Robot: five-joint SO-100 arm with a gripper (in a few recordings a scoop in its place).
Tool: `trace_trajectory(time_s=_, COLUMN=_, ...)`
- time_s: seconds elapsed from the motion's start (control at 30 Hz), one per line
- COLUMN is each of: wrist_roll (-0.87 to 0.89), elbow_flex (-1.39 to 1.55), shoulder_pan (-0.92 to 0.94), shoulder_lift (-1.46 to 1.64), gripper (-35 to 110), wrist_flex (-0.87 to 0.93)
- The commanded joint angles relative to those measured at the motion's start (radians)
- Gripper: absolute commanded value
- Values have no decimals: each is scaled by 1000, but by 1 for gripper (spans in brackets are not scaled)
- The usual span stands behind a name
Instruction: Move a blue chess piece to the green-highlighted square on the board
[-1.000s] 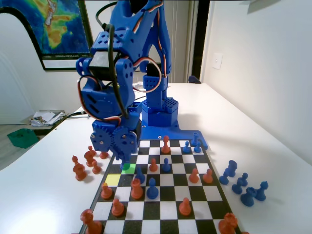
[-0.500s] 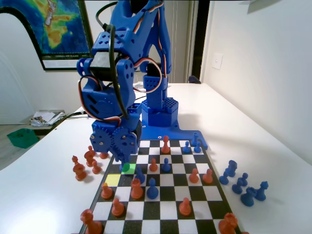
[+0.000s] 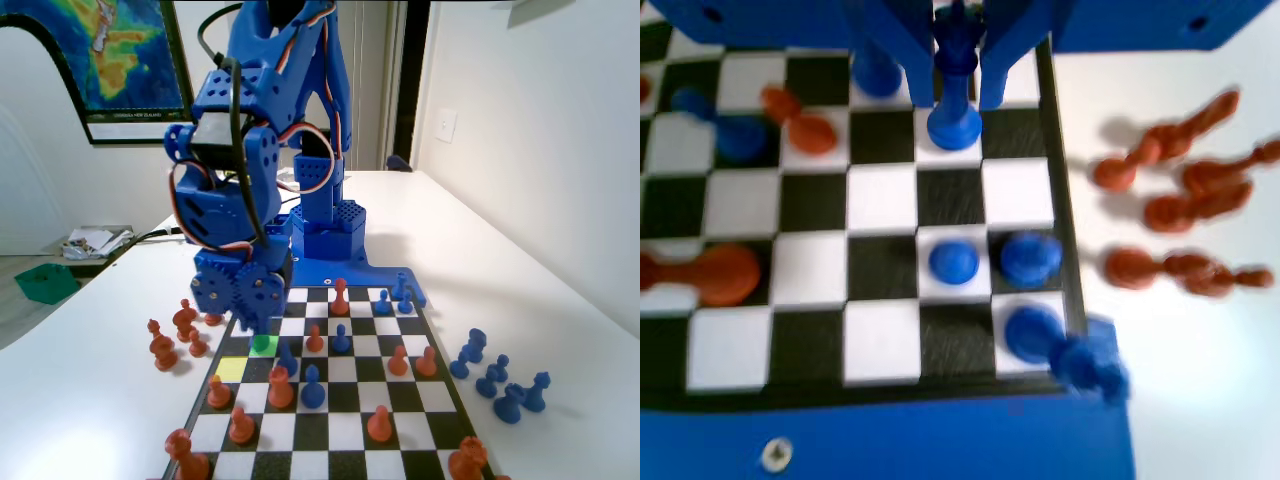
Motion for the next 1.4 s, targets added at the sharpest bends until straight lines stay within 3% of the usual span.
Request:
trace_trajectory(time_s=0.0, wrist_roll=-21, elbow_flex=9, shoulder_pan=-2, shoulder_lift=21, gripper=4, wrist_flex=-20)
trace_trajectory(time_s=0.7, wrist_roll=5, elbow_flex=49, shoulder_pan=-12, shoulder_lift=38, gripper=13, wrist_flex=-78)
trace_trajectory(time_s=1.37, wrist_roll=-11, elbow_flex=-302, shoulder_pan=14, shoulder_lift=241, gripper=12, wrist_flex=459)
